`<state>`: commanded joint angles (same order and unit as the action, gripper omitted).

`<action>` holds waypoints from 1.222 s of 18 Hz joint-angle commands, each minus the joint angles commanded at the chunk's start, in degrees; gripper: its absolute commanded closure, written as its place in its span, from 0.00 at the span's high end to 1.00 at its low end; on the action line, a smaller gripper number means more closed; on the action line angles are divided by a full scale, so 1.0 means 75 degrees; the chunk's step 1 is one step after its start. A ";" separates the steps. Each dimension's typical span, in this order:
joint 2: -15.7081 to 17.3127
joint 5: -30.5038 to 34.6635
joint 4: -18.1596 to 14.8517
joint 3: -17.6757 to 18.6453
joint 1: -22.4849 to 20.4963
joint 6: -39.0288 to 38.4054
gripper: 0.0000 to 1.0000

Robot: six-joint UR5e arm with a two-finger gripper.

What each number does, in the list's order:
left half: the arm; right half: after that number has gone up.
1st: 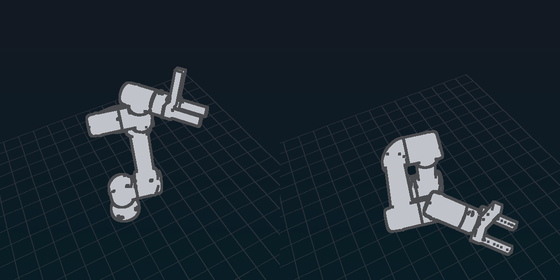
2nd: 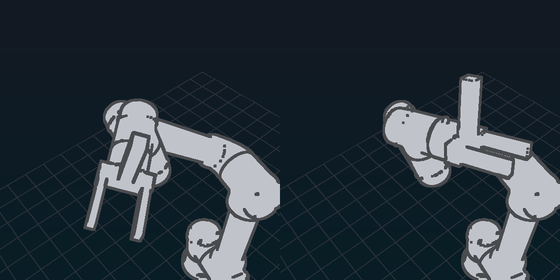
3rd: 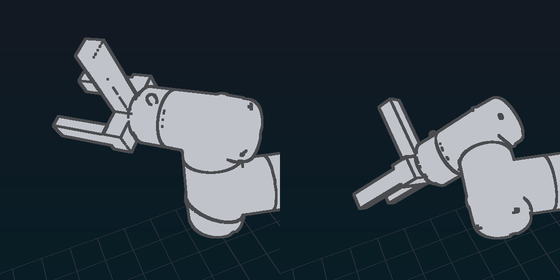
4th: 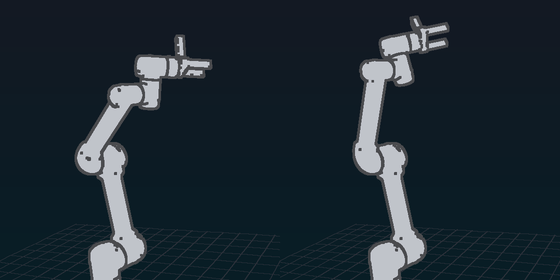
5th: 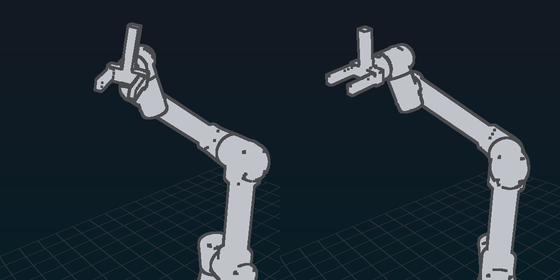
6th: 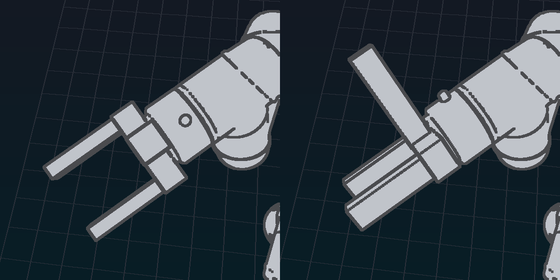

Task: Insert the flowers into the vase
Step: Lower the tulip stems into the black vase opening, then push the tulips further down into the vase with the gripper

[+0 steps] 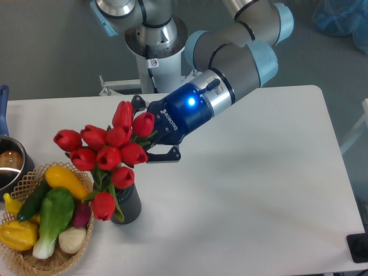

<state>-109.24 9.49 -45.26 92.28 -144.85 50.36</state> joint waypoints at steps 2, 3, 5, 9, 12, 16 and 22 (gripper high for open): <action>-0.0036 0.0187 0.0000 0.0000 0.0129 -0.0012 0.06; -0.0047 0.0211 -0.0012 0.0000 0.0153 -0.0012 0.06; -0.0047 0.0223 -0.0012 0.0000 0.0176 -0.0035 0.07; 0.0023 0.0212 -0.0012 0.0000 0.0188 -0.0094 0.07; 0.0011 0.0212 -0.0012 0.0000 0.0188 -0.0082 0.07; -0.0059 0.0223 -0.0012 0.0000 0.0200 -0.0059 0.07; -0.0352 0.0479 0.0000 0.0163 0.0212 0.0070 0.13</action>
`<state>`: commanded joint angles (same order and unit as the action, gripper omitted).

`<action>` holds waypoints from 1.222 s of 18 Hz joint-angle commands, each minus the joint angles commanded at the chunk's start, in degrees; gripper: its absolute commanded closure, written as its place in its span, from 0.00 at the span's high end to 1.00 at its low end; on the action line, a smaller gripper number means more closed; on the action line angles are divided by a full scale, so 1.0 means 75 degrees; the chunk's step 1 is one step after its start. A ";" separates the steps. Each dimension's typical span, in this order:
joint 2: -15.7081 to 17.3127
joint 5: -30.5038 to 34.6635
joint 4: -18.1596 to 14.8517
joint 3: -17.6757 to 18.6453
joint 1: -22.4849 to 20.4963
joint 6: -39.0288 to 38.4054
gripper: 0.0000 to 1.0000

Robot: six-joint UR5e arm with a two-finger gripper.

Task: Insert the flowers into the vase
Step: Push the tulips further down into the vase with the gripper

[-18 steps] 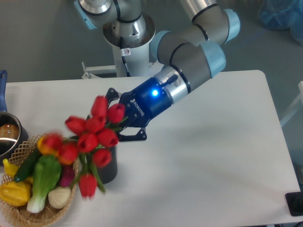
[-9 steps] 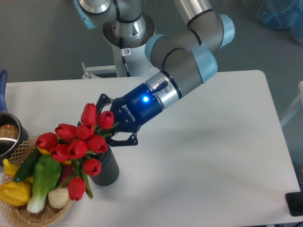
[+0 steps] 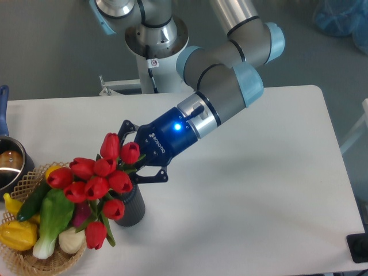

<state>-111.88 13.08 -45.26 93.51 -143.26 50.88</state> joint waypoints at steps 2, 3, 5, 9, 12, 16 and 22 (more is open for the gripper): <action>-0.0105 0.0363 0.0000 0.0199 0.0128 0.0374 0.16; -0.0141 0.0446 -0.0011 0.0339 0.0152 0.0515 0.17; -0.0164 0.0704 0.0012 0.0551 0.0164 0.0586 0.19; -0.0117 0.0752 0.0000 0.0751 0.0176 0.0739 0.31; -0.0118 0.0752 0.0000 0.0867 0.0164 0.0890 0.65; -0.0059 0.0833 0.0000 0.1008 0.0164 0.0962 1.00; 0.0210 0.1899 -0.0012 0.1348 0.0059 0.1183 1.00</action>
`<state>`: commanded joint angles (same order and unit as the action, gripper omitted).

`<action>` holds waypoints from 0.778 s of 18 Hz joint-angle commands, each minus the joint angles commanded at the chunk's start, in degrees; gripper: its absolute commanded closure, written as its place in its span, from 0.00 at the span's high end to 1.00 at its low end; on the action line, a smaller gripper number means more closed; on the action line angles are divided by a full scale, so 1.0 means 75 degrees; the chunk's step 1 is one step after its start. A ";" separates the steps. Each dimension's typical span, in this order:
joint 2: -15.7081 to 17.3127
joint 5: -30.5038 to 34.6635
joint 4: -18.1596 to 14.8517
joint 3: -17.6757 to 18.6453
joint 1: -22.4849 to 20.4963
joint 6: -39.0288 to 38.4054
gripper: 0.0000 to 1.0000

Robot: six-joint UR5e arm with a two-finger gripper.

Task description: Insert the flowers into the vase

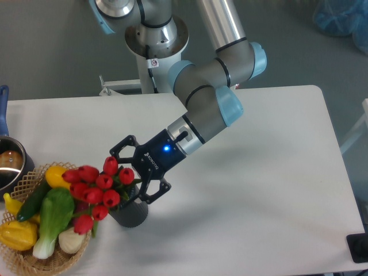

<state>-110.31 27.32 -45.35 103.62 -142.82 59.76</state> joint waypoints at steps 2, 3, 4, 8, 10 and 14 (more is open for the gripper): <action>0.0094 0.0176 -0.0012 0.0012 -0.0117 0.0024 1.00; 0.0152 0.0328 -0.0012 0.0012 -0.0176 0.0024 1.00; 0.0199 0.0515 -0.0012 0.0012 -0.0199 0.0024 1.00; 0.0387 0.1254 -0.0023 -0.0011 -0.0433 0.0013 1.00; 0.0480 0.1267 -0.0023 -0.0058 -0.0585 -0.0034 1.00; 0.0575 0.1535 -0.0023 -0.0058 -0.0995 0.0047 1.00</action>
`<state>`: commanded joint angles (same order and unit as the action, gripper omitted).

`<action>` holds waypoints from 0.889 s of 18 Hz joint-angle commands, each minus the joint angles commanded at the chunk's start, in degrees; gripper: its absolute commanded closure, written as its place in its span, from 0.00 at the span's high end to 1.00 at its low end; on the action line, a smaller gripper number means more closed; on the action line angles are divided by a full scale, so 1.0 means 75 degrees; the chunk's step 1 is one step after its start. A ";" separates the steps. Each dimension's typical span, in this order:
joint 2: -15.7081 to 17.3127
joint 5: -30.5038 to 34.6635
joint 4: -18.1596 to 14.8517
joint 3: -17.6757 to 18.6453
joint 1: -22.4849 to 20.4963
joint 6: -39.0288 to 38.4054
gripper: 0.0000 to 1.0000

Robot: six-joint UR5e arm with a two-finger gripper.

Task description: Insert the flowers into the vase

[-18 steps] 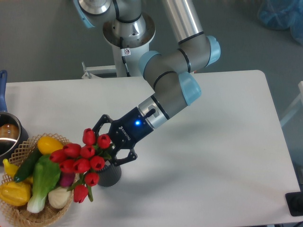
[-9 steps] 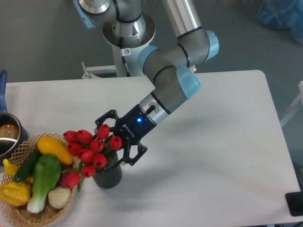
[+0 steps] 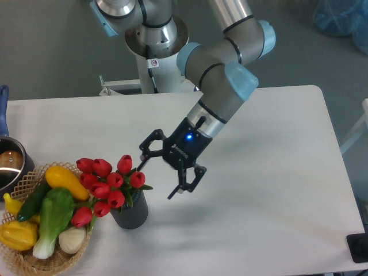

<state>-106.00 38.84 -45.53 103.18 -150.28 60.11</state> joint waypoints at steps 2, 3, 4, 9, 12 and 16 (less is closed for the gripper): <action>0.0000 0.0398 0.0012 -0.0047 -0.0223 0.0349 1.00; -0.0011 0.0458 0.0012 -0.0070 -0.0328 0.0654 1.00; -0.0023 0.0482 0.0012 -0.0117 -0.0399 0.0912 1.00; -0.0198 0.3698 0.0023 -0.0562 -0.0564 0.1277 1.00; -0.0585 0.5119 0.0012 -0.0867 -0.0681 0.1791 1.00; -0.0703 0.6211 0.0000 -0.0902 -0.0634 0.1922 1.00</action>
<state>-111.27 85.41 -45.53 96.42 -155.04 74.53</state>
